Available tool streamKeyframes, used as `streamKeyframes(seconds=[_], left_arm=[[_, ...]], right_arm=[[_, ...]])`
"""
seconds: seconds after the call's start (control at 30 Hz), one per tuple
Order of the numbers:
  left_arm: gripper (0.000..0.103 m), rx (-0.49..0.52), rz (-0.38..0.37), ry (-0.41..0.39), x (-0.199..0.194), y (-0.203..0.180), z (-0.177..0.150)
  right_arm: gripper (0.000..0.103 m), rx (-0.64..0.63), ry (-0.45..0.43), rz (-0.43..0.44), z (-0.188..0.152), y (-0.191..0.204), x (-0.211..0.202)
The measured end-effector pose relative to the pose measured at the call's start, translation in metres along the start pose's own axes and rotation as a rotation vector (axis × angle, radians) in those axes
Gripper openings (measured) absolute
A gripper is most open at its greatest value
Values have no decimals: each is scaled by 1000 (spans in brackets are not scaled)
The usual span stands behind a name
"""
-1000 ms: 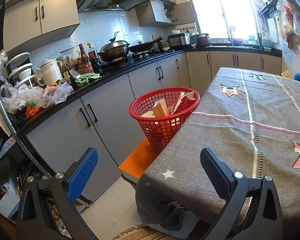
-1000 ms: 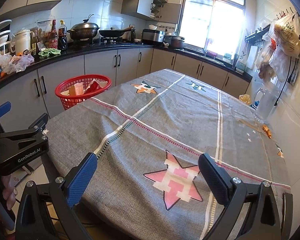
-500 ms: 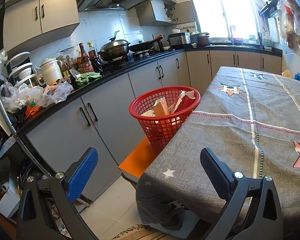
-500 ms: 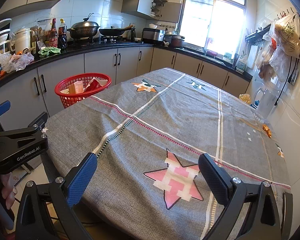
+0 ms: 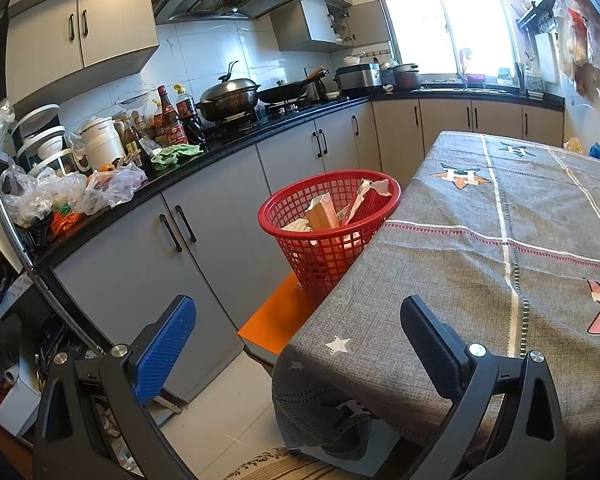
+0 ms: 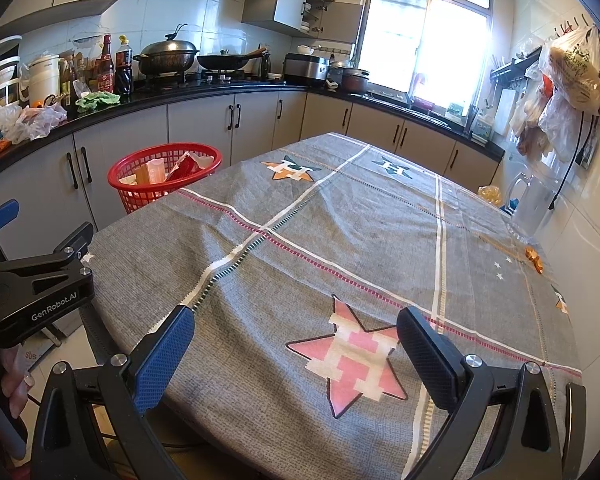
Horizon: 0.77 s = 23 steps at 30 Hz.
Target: Collect trash
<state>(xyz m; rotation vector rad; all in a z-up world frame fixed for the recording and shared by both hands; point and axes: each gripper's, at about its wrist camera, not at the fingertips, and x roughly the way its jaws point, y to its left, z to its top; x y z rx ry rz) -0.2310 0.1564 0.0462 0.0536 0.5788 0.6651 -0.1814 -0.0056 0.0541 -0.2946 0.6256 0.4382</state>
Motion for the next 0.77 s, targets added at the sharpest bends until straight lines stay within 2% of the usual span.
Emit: streamKeyframes(seconds=[0.37,0.6,0.7,0.77], left_arm=[[102,5,-2,3,0,-1,0],[102,59,-13,5,5,-14,3],[102,79,-64,14,5,-26,14],[102,93,-135,23,6,-38,22]], right_arm=[[102,2,3,1,0,-1,1],[102,28,23,8,-6,-13,10],[102,109,55,-2,-6,-45,20],[102,196,78,-32,-7,-76,27]])
